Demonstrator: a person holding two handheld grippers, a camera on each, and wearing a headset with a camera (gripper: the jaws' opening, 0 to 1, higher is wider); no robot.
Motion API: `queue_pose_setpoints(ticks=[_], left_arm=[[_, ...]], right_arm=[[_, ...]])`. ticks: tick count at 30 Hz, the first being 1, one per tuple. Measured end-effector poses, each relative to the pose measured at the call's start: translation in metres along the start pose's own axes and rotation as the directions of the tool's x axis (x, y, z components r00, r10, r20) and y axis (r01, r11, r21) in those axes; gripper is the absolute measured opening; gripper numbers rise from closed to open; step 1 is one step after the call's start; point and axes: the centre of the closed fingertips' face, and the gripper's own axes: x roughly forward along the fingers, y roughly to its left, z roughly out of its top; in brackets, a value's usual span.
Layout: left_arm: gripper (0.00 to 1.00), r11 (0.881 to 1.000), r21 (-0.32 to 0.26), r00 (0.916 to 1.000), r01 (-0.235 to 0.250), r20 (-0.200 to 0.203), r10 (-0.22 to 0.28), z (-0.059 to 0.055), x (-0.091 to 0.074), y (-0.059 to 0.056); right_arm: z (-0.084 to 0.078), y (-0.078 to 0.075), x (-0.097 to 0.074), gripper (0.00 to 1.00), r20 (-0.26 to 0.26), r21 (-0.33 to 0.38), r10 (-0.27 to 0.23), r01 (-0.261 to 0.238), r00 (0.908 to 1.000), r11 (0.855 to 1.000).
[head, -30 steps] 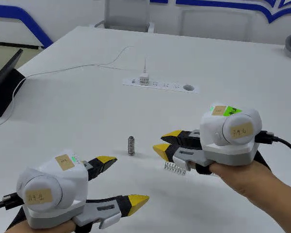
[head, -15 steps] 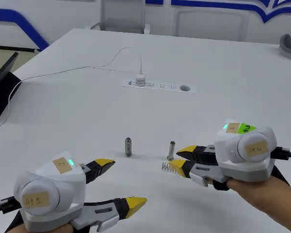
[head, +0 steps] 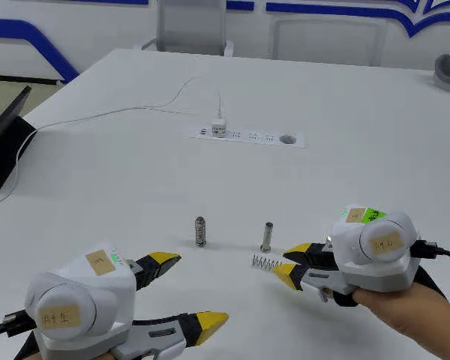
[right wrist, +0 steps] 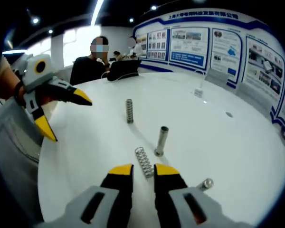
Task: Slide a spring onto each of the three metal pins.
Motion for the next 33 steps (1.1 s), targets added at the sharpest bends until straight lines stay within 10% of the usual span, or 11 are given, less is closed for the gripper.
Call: queue_pose_setpoints(ticks=[33], left_arm=[[0.60, 1.000, -0.005, 0.9999, -0.004, -0.012, 0.004, -0.003, 0.000, 0.001]], right_arm=[[-0.016, 0.003, 0.013, 0.12, -0.052, 0.025, 0.052, -0.050, 0.9973, 0.998]])
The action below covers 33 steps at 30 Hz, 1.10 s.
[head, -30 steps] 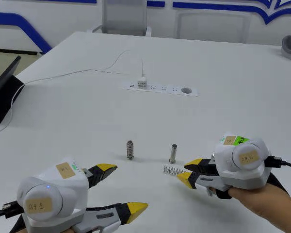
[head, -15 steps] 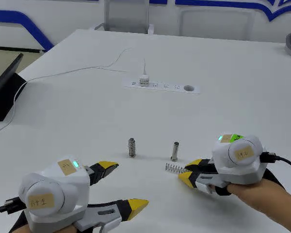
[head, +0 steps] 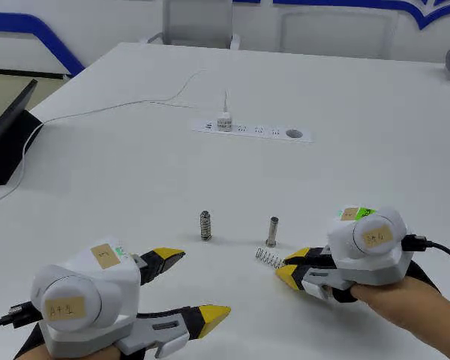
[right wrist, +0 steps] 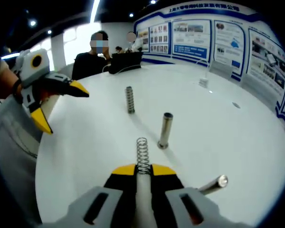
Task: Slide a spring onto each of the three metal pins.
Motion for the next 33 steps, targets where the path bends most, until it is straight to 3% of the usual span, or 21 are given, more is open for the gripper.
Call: queue_pose_setpoints(ticks=[7, 20, 33], left_arm=[[0.59, 1.000, 0.008, 1.0000, 0.008, -0.003, -0.008, 0.000, 0.000, -0.002], [0.56, 0.998, 0.052, 0.9995, 0.033, 0.001, -0.033, 0.007, 0.003, -0.006], [0.50, 0.985, 0.117, 0.9923, 0.124, -0.004, -0.124, 0.018, 0.011, -0.022]], right_arm=[[0.002, 0.005, -0.006, 0.12, -0.004, -0.006, 0.024, -0.024, 0.9997, 1.000], [0.022, 0.034, -0.030, 0.11, -0.006, -0.107, 0.121, -0.121, 0.9926, 0.987], [0.037, 0.062, -0.048, 0.11, -0.035, -0.187, 0.204, -0.207, 0.9783, 0.960]])
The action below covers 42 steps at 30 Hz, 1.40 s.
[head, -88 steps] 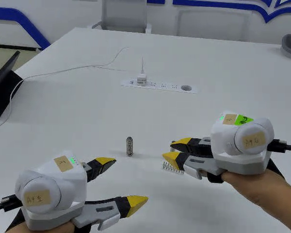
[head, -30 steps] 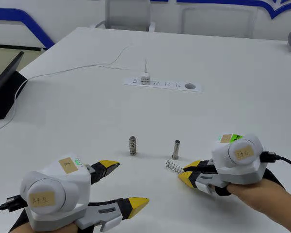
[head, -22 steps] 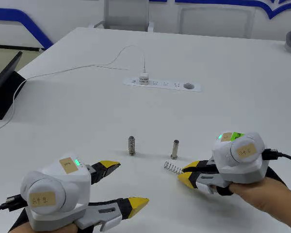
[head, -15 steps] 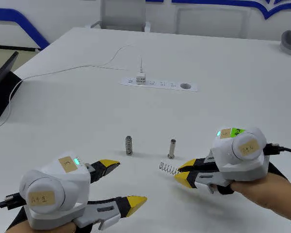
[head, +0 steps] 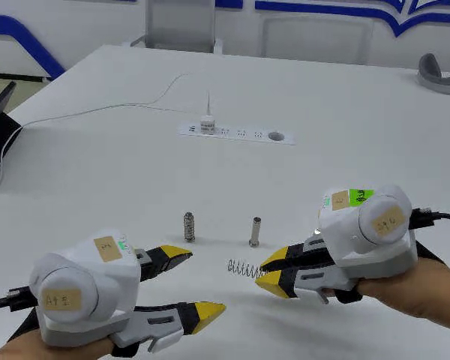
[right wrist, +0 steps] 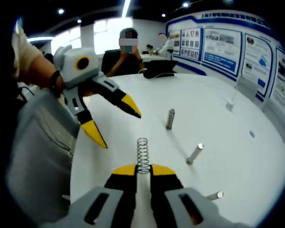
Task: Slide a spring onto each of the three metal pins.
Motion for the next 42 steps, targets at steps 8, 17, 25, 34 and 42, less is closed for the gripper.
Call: queue_pose_setpoints(ticks=[8, 17, 25, 34, 42], left_arm=[[0.44, 0.998, 0.039, 0.9988, 0.049, -0.012, -0.048, 0.001, 0.006, -0.008], [0.31, 0.991, 0.082, 0.9941, 0.108, -0.019, -0.106, 0.002, 0.013, -0.026], [0.18, 0.983, 0.126, 0.9907, 0.135, -0.031, -0.132, -0.001, 0.015, -0.036], [0.14, 0.978, 0.152, 0.9895, 0.143, -0.046, -0.137, -0.003, 0.018, -0.039], [0.12, 0.977, 0.149, 0.9883, 0.150, -0.048, -0.145, -0.003, 0.019, -0.042]], right_arm=[[0.004, 0.014, -0.002, 0.12, -0.023, -0.036, 0.050, -0.051, 0.9985, 0.998], [0.002, 0.027, -0.002, 0.12, -0.061, -0.058, 0.095, -0.099, 0.9936, 0.993], [-0.001, 0.037, -0.003, 0.12, -0.090, -0.075, 0.127, -0.134, 0.9878, 0.988], [0.005, 0.041, -0.011, 0.12, -0.090, -0.069, 0.140, -0.147, 0.9860, 0.987], [0.015, 0.043, -0.015, 0.12, -0.058, -0.055, 0.147, -0.150, 0.9874, 0.987]])
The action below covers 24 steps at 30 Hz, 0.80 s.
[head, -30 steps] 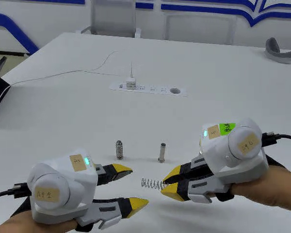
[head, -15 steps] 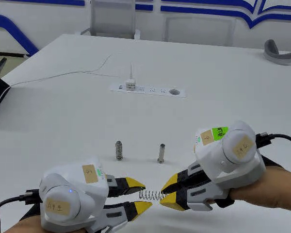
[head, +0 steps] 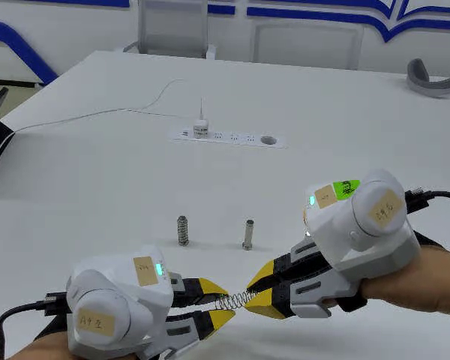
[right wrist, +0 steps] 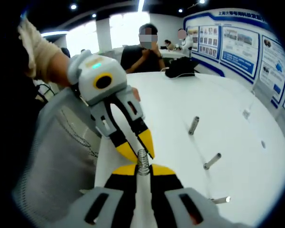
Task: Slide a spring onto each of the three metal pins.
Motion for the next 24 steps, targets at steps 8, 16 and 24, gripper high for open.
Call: queue_pose_setpoints(ticks=[8, 16, 24], left_arm=[[0.11, 1.000, -0.018, 1.0000, 0.005, 0.009, -0.004, 0.002, 0.000, -0.001], [0.11, 0.999, -0.044, 0.9997, 0.008, 0.023, -0.007, 0.004, 0.000, -0.002], [0.11, 0.991, -0.131, 0.9985, 0.007, 0.055, 0.001, 0.008, -0.002, 0.004]], right_arm=[[0.015, -0.001, -0.001, 0.12, 0.050, 0.027, 0.003, -0.004, 0.9987, 1.000], [0.029, 0.000, 0.002, 0.12, 0.089, 0.020, 0.000, -0.002, 0.9960, 1.000], [0.042, -0.001, 0.005, 0.12, 0.123, 0.013, -0.011, 0.010, 0.9923, 1.000]])
